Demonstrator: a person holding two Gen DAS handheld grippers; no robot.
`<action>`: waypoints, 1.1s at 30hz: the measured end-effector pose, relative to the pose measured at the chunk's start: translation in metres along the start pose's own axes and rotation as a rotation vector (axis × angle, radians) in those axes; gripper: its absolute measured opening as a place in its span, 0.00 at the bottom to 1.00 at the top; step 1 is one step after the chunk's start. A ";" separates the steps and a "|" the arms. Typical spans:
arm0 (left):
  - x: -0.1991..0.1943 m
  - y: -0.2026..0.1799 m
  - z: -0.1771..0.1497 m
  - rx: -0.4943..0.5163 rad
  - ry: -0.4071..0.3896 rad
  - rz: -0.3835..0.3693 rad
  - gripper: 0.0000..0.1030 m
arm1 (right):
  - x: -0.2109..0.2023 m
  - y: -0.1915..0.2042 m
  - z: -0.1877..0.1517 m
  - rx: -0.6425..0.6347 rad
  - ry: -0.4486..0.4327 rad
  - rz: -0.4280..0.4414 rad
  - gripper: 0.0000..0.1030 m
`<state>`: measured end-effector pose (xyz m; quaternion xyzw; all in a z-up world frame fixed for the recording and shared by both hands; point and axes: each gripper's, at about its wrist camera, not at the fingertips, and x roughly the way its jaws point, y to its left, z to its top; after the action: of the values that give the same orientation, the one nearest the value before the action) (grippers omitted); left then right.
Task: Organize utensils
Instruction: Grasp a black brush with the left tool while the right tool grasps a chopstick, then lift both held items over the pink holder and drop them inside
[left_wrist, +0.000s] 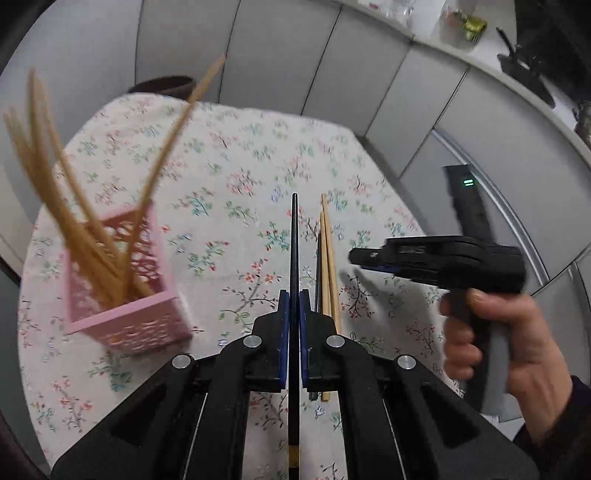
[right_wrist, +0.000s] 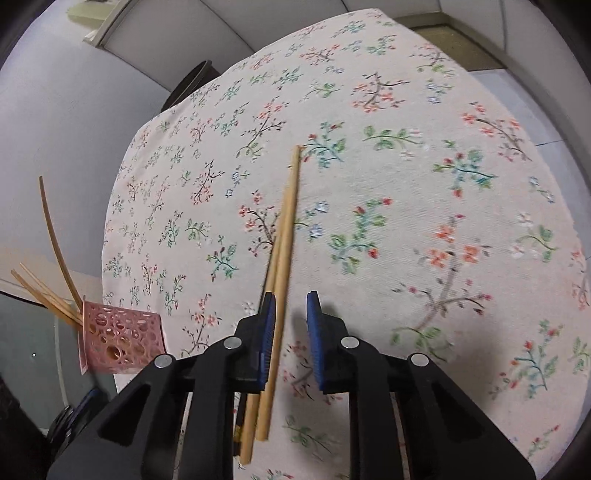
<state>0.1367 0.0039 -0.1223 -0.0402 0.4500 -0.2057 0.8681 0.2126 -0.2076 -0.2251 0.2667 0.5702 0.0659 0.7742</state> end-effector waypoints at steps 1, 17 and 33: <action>-0.003 0.000 0.001 0.002 -0.012 0.004 0.04 | 0.003 0.002 0.002 -0.001 0.005 -0.002 0.16; -0.047 0.017 -0.008 -0.025 -0.099 0.024 0.04 | 0.012 0.019 -0.002 -0.055 0.039 -0.039 0.07; -0.082 0.031 -0.004 -0.039 -0.224 0.031 0.04 | -0.052 0.028 0.001 -0.127 -0.150 0.066 0.07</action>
<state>0.1018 0.0646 -0.0696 -0.0727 0.3545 -0.1777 0.9151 0.2022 -0.2048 -0.1672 0.2400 0.4964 0.1072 0.8274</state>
